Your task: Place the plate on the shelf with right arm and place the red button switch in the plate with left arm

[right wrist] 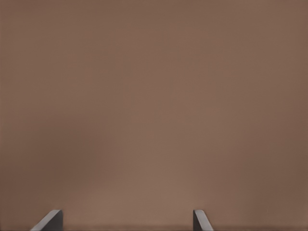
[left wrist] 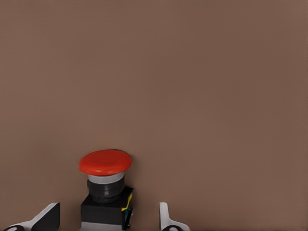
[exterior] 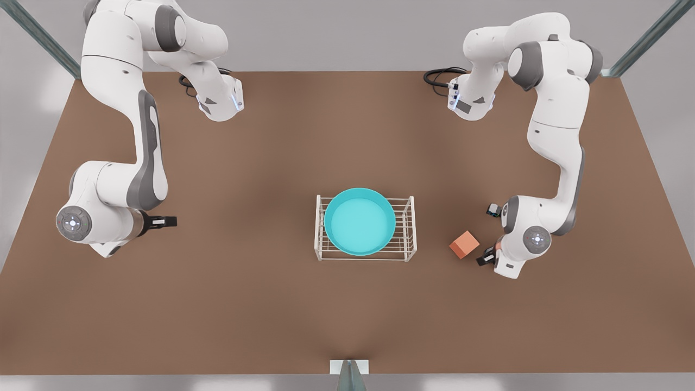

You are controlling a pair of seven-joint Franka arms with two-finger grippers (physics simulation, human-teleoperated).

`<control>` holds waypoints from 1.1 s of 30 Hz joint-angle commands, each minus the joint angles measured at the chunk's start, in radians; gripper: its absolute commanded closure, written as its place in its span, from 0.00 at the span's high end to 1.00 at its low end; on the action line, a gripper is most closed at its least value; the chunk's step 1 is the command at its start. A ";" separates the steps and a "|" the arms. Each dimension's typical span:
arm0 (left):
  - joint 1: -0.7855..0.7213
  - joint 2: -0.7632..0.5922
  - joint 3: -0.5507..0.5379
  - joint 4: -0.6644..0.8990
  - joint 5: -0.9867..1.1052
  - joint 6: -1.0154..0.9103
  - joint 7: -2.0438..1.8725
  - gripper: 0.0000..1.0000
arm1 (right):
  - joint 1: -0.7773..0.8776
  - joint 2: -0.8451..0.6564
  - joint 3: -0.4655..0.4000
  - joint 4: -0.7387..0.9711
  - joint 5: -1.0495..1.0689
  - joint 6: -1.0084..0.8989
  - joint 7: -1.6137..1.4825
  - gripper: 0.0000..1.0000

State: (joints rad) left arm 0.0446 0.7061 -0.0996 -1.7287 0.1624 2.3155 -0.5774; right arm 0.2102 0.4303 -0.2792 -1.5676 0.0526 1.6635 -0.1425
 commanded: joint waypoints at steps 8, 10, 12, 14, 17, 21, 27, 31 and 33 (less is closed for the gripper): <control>-0.002 -0.001 0.000 0.001 0.002 0.007 -0.013 0.34 | 0.000 -0.001 0.000 0.000 0.000 -0.005 -0.019 1.00; -0.003 -0.007 0.000 0.005 0.002 -0.005 -0.009 0.34 | 0.000 0.001 0.000 0.001 0.000 -0.005 -0.019 1.00; -0.003 -0.031 0.000 0.021 0.005 -0.045 -0.006 0.34 | 0.000 0.001 0.000 0.001 0.000 -0.005 -0.019 1.00; -0.003 -0.054 -0.002 0.063 0.009 -0.116 -0.001 0.34 | 0.000 0.001 0.000 0.000 0.001 -0.005 -0.019 1.00; -0.003 -0.079 -0.057 0.205 0.000 -0.277 -0.056 0.34 | 0.000 0.001 0.000 0.000 0.001 -0.007 -0.019 1.00; -0.041 -0.103 -0.285 0.290 0.012 -0.390 -0.498 0.34 | 0.000 0.001 0.000 0.001 0.000 -0.007 -0.019 1.00; -0.249 -0.089 -0.413 0.439 0.008 -0.421 -0.878 0.34 | 0.000 0.002 0.000 0.001 0.001 -0.007 -0.019 1.00; -0.319 -0.068 -0.411 0.431 0.012 -0.366 -0.946 0.34 | 0.000 0.002 0.000 0.000 0.001 -0.011 -0.020 1.00; -0.333 -0.048 -0.408 0.428 0.020 -0.358 -0.947 0.34 | 0.000 0.002 -0.002 0.001 0.001 -0.011 -0.019 1.00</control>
State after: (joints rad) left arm -0.2858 0.6547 -0.5079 -1.3005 0.1854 1.9437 -1.0647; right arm 0.2101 0.4337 -0.2790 -1.5678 0.0524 1.6555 -0.1576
